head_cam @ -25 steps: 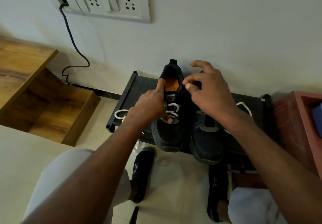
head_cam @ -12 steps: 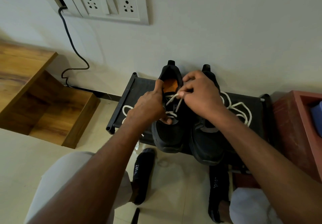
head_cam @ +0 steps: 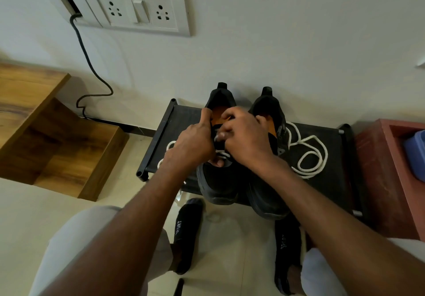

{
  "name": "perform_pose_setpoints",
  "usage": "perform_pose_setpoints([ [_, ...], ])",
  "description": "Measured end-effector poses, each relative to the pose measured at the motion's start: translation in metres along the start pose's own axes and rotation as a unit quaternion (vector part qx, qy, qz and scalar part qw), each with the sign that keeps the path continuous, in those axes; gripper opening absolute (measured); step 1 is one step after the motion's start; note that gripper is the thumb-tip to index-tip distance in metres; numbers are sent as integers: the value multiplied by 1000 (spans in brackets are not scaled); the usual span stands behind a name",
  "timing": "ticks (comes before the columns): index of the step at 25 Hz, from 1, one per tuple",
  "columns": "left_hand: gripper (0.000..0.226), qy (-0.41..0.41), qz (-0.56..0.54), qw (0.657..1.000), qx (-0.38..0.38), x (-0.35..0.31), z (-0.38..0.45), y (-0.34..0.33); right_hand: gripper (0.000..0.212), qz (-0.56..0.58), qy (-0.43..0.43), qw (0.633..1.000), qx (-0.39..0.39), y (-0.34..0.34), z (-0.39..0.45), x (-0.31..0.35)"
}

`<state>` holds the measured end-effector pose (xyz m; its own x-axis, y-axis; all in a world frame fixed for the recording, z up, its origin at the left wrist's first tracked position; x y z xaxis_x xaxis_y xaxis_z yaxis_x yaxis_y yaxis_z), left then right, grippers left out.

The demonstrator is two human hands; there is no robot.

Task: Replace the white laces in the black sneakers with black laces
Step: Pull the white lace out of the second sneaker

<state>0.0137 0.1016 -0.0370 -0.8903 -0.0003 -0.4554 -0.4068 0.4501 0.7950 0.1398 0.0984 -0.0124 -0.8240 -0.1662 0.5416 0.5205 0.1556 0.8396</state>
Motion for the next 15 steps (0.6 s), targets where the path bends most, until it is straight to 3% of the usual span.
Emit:
perform_pose_setpoints([
  [1, 105, 1, -6, 1000, 3, 0, -1, 0, 17, 113, -37, 991, -60, 16, 2, -9],
  [3, 108, 0, -19, 1000, 6, 1, -2, 0, 21, 395, -81, 907, -124, 42, 2, -26],
  [5, 110, -2, -24, 1000, 8, 0, -2, 1, 23, 579, -93, 807, -73, 41, -3, -24],
  [6, 111, -1, -23, 1000, 10, 0, -3, 0, 23, 597, -101, 795, -36, 34, -6, -18],
  [7, 111, -1, -18, 1000, 12, -1, -2, -1, 20, 555, -103, 825, -14, 29, -8, -14],
  [8, 110, -1, -12, 1000, 13, -1, -2, -2, 17, 461, -92, 882, -3, 23, -7, -12],
  [10, 104, -4, -9, 1000, 8, 0, 0, -2, 30, 209, -30, 977, 25, 14, -5, -4],
  [12, 96, -10, -5, 1000, 3, 1, 1, -2, 38, 1, 38, 997, 69, 0, -7, 0],
  [15, 95, -7, -1, 1000, -3, 1, 2, -2, 28, -91, 35, 989, 106, -15, -14, -8],
])
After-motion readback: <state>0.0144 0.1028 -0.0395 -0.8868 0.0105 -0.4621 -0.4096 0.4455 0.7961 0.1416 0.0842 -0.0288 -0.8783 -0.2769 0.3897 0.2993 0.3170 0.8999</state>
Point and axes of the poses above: each hand's wrist, its own z-axis towards the middle knuckle, its own y-axis out of the back of the hand, x = y × z, the point moved 6 cm from there along z, towards the middle knuckle, and after that the axes turned 6 degrees about x, right-handed, at the moved point
